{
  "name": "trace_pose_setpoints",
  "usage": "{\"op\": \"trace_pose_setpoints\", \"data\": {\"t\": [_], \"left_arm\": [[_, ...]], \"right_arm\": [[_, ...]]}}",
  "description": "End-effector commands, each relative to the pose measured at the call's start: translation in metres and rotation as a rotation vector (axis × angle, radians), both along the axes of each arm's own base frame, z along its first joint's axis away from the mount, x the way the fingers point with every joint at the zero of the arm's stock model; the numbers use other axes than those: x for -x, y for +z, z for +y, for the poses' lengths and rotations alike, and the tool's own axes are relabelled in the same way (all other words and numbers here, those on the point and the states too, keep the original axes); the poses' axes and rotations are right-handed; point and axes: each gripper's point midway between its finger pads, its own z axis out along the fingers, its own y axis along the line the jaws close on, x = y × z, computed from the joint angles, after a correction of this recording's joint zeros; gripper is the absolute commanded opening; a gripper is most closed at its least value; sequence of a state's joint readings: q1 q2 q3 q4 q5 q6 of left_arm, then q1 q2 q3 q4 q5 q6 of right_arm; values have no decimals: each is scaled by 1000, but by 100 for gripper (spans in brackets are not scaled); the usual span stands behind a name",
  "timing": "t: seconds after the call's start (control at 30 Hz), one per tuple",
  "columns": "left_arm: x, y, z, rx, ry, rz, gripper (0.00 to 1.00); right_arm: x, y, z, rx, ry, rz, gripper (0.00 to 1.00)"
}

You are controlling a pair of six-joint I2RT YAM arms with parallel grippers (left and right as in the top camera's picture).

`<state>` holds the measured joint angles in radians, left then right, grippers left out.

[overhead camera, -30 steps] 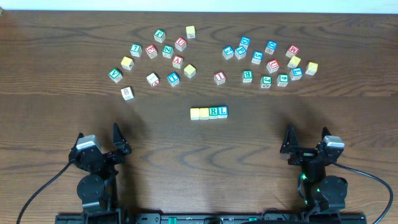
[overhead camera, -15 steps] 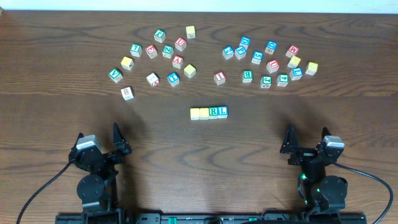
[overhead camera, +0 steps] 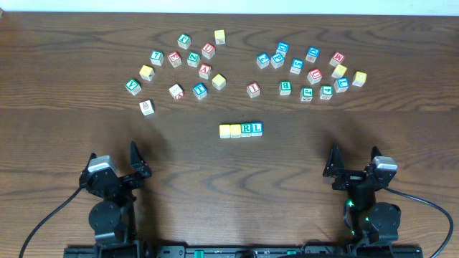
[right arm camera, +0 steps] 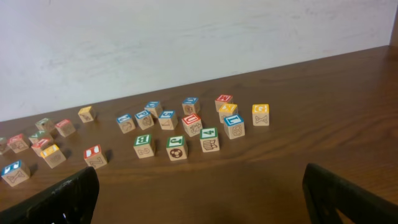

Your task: Spell out CORL

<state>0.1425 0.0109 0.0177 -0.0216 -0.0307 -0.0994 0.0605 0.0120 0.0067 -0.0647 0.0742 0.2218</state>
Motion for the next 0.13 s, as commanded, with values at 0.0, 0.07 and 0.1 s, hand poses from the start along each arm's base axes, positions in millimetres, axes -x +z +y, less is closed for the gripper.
{"op": "trace_pose_setpoints", "data": {"t": [0.0,0.07,0.1], "left_arm": [[3,-17,7,-13,36,58,96],[3,-17,7,-13,36,59,96],[3,-17,7,-13,35,59,96]], "right_arm": [[0,0,1,13,5,0,99],[0,0,1,13,5,0,99],[0,0,1,13,5,0,99]]}}
